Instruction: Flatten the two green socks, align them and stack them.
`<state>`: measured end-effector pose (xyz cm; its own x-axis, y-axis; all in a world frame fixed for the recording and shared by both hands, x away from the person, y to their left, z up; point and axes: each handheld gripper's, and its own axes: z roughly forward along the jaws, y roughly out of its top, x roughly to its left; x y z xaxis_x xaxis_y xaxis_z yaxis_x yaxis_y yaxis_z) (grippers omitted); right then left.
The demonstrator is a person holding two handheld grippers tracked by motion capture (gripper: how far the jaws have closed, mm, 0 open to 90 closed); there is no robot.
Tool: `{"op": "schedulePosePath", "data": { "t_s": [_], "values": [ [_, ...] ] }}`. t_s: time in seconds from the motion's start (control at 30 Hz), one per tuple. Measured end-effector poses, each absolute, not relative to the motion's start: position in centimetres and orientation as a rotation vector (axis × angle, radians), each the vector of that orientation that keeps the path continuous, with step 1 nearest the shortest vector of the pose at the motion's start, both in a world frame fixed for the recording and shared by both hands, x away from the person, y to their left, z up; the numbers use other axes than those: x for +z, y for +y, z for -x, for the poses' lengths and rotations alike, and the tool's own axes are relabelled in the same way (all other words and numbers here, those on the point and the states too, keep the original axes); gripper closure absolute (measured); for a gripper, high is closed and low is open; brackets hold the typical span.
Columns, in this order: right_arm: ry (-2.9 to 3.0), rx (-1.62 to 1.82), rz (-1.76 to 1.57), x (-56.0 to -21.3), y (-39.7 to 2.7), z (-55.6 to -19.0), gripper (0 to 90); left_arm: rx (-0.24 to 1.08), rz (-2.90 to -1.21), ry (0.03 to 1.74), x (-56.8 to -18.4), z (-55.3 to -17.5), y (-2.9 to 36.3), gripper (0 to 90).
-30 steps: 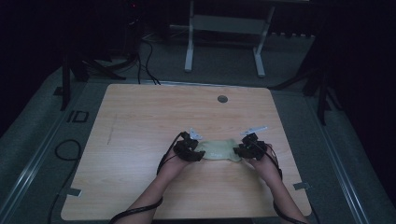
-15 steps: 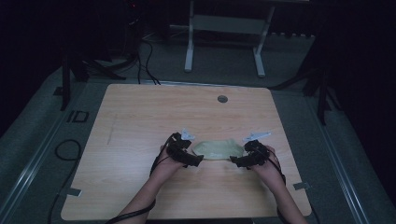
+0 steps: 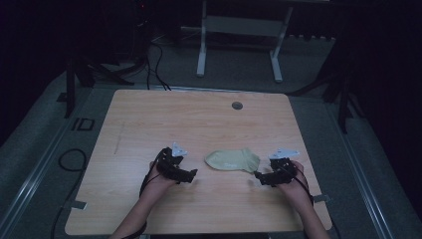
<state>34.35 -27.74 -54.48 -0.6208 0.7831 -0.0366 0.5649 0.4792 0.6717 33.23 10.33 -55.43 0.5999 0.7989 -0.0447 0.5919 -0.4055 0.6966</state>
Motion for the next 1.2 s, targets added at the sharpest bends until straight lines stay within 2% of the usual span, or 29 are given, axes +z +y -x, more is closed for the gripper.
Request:
{"op": "schedulePosePath", "data": {
  "t_s": [0.27,0.43,0.97,1.2],
  "values": [
    [2.308,0.912,-1.181,-55.1,-29.9,-33.1,12.3,0.461,-2.150,1.149,-56.0,-31.8,12.7,6.5],
    [2.232,0.896,-1.191,-55.2,-31.1,-32.2,10.3,0.458,-2.151,1.155,-56.1,-31.0,14.2,6.5],
    [2.103,0.916,-1.319,-56.4,-34.8,-29.6,10.3,0.471,-2.038,1.236,-56.5,-28.0,18.5,4.6],
    [2.057,0.905,-1.356,-56.8,-35.1,-28.2,10.3,0.533,-2.024,1.280,-56.8,-26.8,20.0,4.7]
  ]
}}
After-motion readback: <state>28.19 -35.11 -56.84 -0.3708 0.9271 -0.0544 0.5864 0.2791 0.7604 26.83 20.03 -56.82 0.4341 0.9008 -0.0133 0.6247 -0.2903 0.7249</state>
